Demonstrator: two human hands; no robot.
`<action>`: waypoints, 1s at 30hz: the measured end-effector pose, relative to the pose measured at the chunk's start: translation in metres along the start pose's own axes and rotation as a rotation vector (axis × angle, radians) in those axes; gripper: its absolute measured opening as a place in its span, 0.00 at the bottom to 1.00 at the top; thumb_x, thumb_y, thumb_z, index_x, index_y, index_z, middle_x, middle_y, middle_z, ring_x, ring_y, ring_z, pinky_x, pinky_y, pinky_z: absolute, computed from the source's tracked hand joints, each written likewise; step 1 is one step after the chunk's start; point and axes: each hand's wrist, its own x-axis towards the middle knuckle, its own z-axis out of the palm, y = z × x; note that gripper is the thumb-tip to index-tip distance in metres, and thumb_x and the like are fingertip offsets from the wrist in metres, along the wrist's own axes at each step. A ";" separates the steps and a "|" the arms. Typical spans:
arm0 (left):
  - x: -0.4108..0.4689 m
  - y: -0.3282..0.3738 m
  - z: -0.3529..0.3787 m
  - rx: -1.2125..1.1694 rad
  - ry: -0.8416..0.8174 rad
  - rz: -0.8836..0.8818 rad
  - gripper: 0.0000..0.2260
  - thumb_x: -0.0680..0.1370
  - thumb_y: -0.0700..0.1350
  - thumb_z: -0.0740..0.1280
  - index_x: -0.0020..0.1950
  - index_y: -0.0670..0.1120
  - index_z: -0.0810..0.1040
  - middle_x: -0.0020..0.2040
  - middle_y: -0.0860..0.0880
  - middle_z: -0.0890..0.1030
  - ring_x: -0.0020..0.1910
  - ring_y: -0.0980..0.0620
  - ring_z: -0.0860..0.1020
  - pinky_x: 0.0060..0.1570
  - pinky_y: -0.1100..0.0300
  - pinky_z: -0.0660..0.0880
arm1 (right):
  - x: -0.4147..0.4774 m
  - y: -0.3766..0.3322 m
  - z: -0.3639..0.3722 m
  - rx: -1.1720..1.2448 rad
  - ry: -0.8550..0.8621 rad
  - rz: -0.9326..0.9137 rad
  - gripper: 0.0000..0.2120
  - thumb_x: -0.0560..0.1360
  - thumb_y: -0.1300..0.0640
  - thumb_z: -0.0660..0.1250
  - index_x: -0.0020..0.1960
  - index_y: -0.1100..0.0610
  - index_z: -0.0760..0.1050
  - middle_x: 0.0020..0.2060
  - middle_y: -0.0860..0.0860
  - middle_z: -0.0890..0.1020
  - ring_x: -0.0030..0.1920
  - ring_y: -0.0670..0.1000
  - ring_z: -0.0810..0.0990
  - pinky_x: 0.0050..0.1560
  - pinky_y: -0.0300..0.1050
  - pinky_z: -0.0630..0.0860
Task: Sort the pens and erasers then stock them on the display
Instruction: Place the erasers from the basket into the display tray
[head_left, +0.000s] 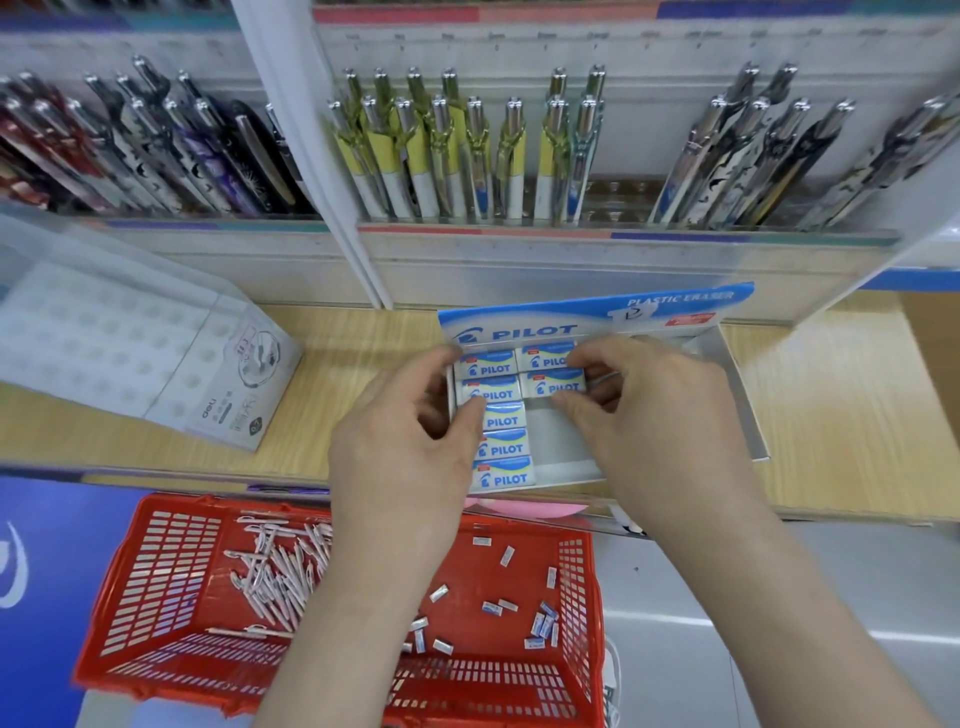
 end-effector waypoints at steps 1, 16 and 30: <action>-0.001 0.000 0.000 -0.026 0.015 -0.016 0.15 0.70 0.45 0.74 0.55 0.57 0.78 0.38 0.58 0.78 0.35 0.58 0.78 0.42 0.55 0.79 | 0.000 -0.001 0.000 -0.012 0.004 -0.009 0.11 0.69 0.56 0.74 0.51 0.55 0.81 0.44 0.52 0.84 0.43 0.55 0.81 0.46 0.51 0.78; -0.034 -0.020 -0.037 -0.253 0.105 -0.094 0.08 0.75 0.47 0.64 0.50 0.57 0.81 0.46 0.59 0.83 0.45 0.57 0.82 0.49 0.57 0.78 | -0.031 -0.005 -0.027 0.189 0.018 -0.108 0.12 0.73 0.59 0.66 0.55 0.49 0.79 0.39 0.43 0.83 0.40 0.43 0.81 0.47 0.43 0.76; -0.172 -0.264 -0.019 0.044 -0.204 -0.482 0.15 0.75 0.35 0.65 0.42 0.57 0.80 0.40 0.62 0.81 0.40 0.66 0.77 0.42 0.72 0.72 | -0.139 0.061 0.170 0.180 -0.544 -0.144 0.08 0.72 0.61 0.69 0.44 0.49 0.81 0.31 0.34 0.77 0.37 0.36 0.77 0.40 0.29 0.70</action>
